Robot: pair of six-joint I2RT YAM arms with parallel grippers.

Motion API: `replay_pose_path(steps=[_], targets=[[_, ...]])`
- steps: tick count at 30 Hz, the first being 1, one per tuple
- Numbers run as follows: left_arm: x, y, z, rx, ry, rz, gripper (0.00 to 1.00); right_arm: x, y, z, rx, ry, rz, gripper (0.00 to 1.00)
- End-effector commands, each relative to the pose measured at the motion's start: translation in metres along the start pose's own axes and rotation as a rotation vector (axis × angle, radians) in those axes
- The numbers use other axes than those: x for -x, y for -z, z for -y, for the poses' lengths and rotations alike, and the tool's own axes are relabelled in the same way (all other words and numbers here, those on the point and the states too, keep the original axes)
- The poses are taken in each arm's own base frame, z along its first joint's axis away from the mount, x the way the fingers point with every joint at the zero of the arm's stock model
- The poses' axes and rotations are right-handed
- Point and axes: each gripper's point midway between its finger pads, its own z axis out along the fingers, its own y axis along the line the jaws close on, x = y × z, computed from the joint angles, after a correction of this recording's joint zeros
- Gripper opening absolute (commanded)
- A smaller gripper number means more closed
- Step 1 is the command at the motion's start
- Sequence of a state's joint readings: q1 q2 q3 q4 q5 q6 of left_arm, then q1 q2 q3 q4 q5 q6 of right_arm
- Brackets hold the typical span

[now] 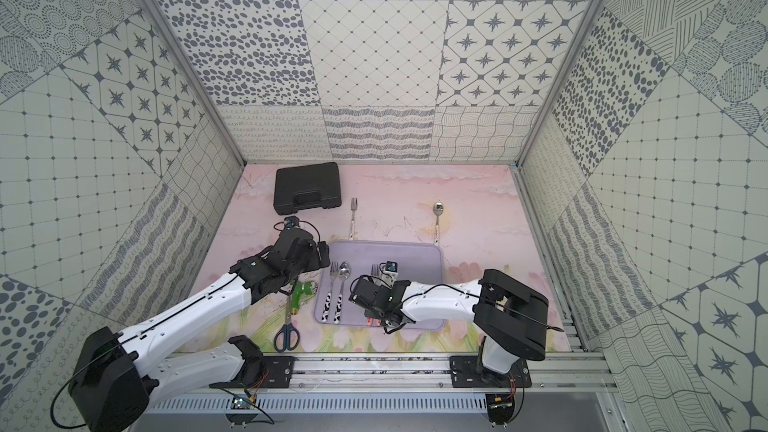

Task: Set the spoon and fork side by side
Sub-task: Place the spoon on the tray.

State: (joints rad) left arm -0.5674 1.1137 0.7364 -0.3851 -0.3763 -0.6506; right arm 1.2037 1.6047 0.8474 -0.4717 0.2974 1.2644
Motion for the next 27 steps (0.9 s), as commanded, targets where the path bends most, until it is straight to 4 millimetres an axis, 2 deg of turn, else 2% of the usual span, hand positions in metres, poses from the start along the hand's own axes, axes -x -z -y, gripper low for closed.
replay_pose_path(steps=[1,8,15,22,27], targets=[[0.003,-0.002,-0.008,0.04,-0.002,0.017,1.0,0.005,0.007,0.007,-0.002,0.013,0.016,0.35],[0.002,-0.004,-0.008,0.042,-0.004,0.019,1.0,0.023,0.023,0.009,0.022,0.044,0.063,0.38],[-0.001,-0.015,-0.002,0.045,-0.021,-0.014,1.0,0.06,0.047,0.014,0.072,0.1,0.135,0.44],[0.01,-0.036,0.024,0.032,-0.014,-0.063,1.0,0.102,0.067,0.036,0.077,0.126,0.226,0.56],[0.026,-0.061,0.048,0.053,-0.036,-0.106,0.99,0.128,0.085,0.054,0.089,0.142,0.286,0.72]])
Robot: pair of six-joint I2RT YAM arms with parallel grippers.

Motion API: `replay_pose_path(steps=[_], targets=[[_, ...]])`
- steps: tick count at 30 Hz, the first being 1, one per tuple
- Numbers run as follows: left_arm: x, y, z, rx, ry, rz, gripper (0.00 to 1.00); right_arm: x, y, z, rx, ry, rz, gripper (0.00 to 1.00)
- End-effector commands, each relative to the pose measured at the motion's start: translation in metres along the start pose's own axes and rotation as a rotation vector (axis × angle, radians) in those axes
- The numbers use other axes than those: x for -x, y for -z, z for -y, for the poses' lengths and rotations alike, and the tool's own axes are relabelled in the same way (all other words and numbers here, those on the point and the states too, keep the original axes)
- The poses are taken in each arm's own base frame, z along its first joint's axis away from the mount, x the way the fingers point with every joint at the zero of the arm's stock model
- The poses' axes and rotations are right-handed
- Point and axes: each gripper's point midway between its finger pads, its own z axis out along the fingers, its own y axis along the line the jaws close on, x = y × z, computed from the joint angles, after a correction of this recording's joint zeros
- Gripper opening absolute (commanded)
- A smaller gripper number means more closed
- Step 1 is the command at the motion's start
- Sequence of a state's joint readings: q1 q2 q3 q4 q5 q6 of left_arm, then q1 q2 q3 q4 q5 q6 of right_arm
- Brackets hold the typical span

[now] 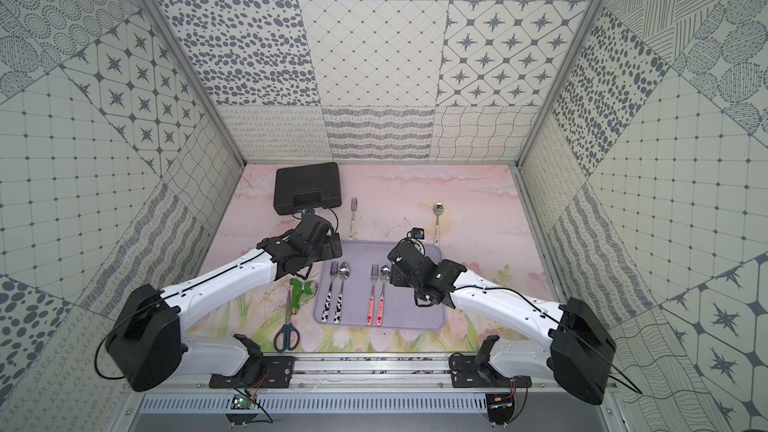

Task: Set the spoon and fork side by side
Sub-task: Place the spoon on the tray, then pick up the fork at the center of the board.

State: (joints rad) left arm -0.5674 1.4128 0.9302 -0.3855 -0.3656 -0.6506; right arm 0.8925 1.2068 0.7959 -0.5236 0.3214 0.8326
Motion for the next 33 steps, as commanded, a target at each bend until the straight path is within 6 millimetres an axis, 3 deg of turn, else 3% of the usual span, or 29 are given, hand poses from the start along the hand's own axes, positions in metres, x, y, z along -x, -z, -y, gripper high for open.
replay_pose_path(steps=[1,3,4,5,10,17,21,33], targets=[[0.019,-0.021,0.021,0.017,-0.005,-0.036,0.99,0.018,0.011,0.013,0.013,0.059,0.051,0.74],[0.026,-0.033,0.033,0.013,-0.007,-0.059,0.99,0.026,0.016,0.025,0.018,0.041,0.07,0.78],[0.024,-0.038,0.033,0.026,-0.016,-0.089,0.99,0.029,0.018,0.029,0.021,0.036,0.078,0.84],[0.024,-0.045,0.037,0.032,-0.019,-0.107,0.99,0.032,0.02,0.035,0.021,0.029,0.087,0.96],[0.027,-0.072,0.052,0.04,-0.038,-0.168,0.96,0.041,0.031,0.059,0.007,0.02,0.142,0.97],[0.022,-0.107,0.055,0.074,-0.052,-0.261,0.83,0.047,0.042,0.087,-0.054,0.054,0.217,0.97],[0.019,-0.12,0.056,0.088,-0.074,-0.292,0.78,0.048,0.045,0.096,-0.077,0.059,0.233,0.97],[0.005,-0.146,0.055,0.109,-0.107,-0.356,0.48,0.044,0.05,0.111,-0.095,0.04,0.246,0.97]])
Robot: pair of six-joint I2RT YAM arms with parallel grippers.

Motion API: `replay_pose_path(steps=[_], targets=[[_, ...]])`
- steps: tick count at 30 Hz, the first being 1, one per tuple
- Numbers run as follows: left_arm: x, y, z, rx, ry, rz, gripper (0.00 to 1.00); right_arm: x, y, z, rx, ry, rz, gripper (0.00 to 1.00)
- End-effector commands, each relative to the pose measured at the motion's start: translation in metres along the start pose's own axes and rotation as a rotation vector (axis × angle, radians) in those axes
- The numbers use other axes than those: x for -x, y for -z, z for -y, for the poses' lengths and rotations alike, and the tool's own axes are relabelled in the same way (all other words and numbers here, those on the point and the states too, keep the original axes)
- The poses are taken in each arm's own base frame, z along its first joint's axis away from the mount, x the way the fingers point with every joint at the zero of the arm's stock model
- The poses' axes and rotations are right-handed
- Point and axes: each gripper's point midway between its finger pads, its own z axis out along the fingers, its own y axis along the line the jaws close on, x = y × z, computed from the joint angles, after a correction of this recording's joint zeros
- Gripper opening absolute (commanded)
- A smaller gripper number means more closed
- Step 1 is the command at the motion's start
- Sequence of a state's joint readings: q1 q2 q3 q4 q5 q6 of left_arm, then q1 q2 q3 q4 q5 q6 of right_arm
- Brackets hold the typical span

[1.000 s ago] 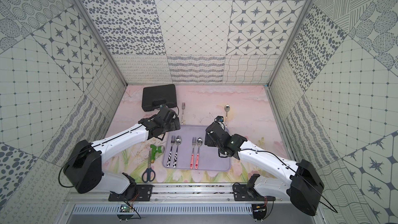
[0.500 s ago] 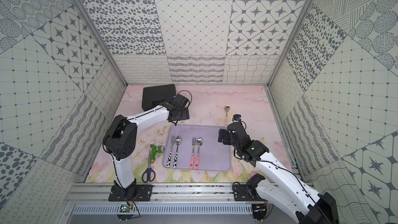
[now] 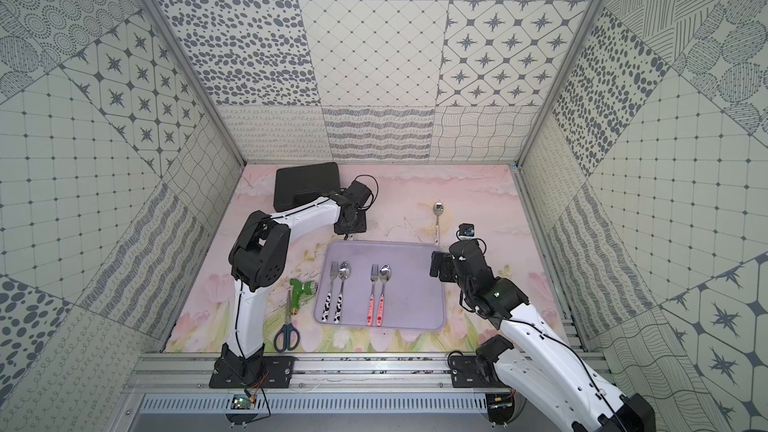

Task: Set the spoon and fork side by side
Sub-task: Pick up the fork at the center of the board.

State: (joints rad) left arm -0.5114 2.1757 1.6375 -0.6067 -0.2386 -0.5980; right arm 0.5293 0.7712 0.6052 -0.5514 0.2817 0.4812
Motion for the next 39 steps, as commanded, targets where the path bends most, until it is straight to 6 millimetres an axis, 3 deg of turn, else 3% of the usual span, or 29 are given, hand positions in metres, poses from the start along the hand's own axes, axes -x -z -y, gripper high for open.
replay_pose_path(steps=[1,6,13,24,31,39], targets=[[-0.011,-0.008,-0.01,0.03,-0.029,-0.071,0.45,0.002,0.002,0.004,-0.008,0.008,0.024,0.97],[-0.012,-0.01,-0.011,0.032,-0.027,-0.081,0.2,0.002,0.001,0.005,-0.011,-0.006,0.019,0.97],[-0.013,-0.012,-0.01,0.041,-0.034,-0.094,0.0,0.003,0.001,0.005,-0.012,-0.025,0.016,0.97],[-0.006,0.009,0.003,-0.017,-0.044,-0.086,0.0,0.011,0.001,0.013,-0.05,-0.064,0.032,0.97],[-0.005,0.035,0.021,-0.07,-0.063,-0.051,0.0,0.012,0.001,0.018,-0.076,-0.089,0.021,0.97],[-0.019,0.067,0.041,-0.108,-0.078,-0.026,0.0,0.014,0.002,0.02,-0.066,-0.115,0.016,0.97]])
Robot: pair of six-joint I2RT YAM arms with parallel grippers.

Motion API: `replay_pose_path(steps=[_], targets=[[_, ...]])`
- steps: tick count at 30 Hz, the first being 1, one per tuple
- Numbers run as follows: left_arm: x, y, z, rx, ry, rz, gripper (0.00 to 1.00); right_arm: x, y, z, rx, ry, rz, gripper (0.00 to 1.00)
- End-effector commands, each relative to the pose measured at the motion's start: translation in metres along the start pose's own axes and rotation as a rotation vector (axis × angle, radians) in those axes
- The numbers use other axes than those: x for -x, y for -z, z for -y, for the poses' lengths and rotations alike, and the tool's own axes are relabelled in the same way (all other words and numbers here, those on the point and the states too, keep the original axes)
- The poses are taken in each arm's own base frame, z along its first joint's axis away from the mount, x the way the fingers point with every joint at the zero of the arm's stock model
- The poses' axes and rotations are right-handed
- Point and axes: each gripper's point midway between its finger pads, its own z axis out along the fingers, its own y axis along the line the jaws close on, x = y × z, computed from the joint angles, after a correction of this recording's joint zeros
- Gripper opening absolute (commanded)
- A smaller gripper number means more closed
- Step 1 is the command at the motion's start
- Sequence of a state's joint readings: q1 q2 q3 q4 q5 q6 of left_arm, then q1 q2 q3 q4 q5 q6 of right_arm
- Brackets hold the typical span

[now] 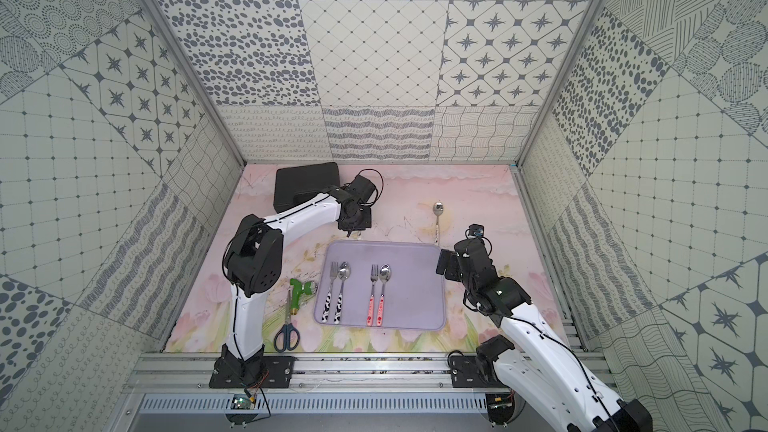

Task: Set the spoon and fork side by side
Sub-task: Pick up the fork at the center of the board.

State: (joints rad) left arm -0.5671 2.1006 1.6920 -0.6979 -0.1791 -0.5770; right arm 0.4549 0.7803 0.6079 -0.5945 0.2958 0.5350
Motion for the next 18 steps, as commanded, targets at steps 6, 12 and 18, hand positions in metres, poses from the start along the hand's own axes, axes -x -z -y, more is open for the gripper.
replay_pose_path(steps=[6,12,18], targets=[[-0.035,0.038,0.029,-0.029,-0.024,-0.012,0.0,0.022,0.011,-0.003,0.02,-0.035,0.035,0.97],[-0.062,0.053,0.048,-0.066,-0.037,-0.017,0.0,0.022,0.008,0.016,-0.048,-0.024,0.02,0.97],[-0.094,0.061,0.061,-0.053,-0.073,-0.038,0.0,0.026,0.006,0.03,-0.087,-0.065,0.025,0.97]])
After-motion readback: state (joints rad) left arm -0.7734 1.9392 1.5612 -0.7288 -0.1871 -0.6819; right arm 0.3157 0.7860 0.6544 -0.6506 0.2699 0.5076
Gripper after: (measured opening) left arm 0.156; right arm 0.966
